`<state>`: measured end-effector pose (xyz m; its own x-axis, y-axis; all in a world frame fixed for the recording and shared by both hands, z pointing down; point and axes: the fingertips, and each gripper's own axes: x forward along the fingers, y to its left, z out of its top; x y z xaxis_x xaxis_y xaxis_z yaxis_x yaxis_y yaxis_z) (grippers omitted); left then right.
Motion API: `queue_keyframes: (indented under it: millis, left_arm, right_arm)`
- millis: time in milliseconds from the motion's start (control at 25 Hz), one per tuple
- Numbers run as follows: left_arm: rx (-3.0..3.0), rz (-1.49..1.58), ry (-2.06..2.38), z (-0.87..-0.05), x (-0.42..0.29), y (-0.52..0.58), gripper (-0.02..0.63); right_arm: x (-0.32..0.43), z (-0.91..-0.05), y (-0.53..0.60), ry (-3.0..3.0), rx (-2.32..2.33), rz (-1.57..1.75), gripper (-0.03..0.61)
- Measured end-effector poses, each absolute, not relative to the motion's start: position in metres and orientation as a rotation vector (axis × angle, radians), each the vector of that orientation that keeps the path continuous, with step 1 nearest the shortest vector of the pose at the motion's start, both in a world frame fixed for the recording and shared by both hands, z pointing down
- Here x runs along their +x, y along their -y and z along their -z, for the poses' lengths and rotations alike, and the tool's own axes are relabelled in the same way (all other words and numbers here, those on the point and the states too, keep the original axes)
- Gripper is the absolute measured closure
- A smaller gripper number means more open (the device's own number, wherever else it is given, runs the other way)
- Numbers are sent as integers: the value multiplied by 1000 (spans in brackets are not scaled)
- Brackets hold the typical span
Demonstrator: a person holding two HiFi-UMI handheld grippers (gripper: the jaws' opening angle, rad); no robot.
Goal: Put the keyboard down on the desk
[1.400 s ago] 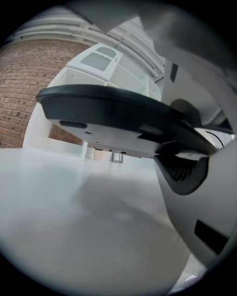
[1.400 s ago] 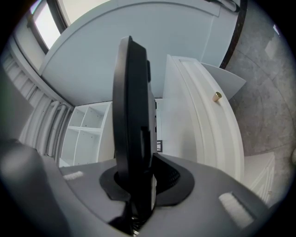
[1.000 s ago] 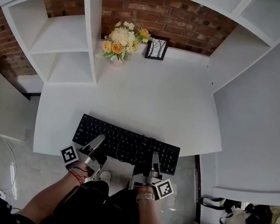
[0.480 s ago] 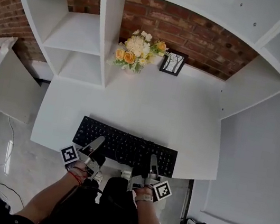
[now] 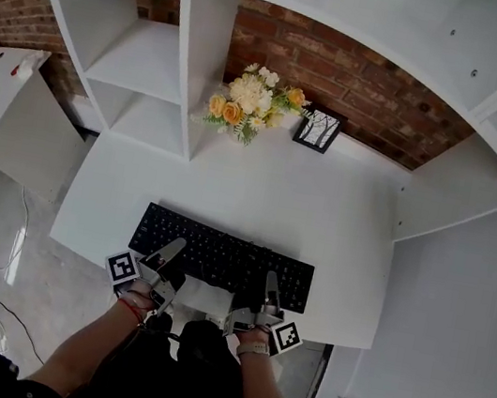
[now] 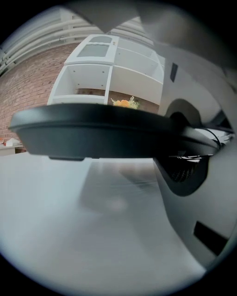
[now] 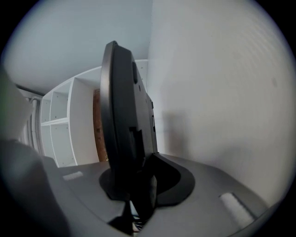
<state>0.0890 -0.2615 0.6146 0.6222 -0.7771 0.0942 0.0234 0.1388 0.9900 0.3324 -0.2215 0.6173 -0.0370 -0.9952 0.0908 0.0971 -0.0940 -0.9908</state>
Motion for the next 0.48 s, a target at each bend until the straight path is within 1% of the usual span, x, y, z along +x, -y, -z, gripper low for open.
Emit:
queue_keyframes:
  millis: [240, 320, 400, 440, 480]
  left_arm:
    - [1335, 674, 688, -609, 96, 271, 473]
    - [1337, 685, 678, -605, 98, 274, 430]
    - [1340, 688, 668, -602, 99, 277, 357]
    - [1342, 685, 666, -602, 100, 278, 338]
    - [1345, 679, 666, -601, 100, 279, 333]
  right_arm:
    - [339, -619, 236, -1106, -1169, 1371, 503]
    - [341, -620, 240, -1103, -1174, 1377, 503]
    - [342, -621, 244, -1099, -1179, 1380, 502]
    - [342, -622, 246, -1097, -1179, 1382, 502]
    - [342, -622, 248, -1095, -1179, 1383, 502]
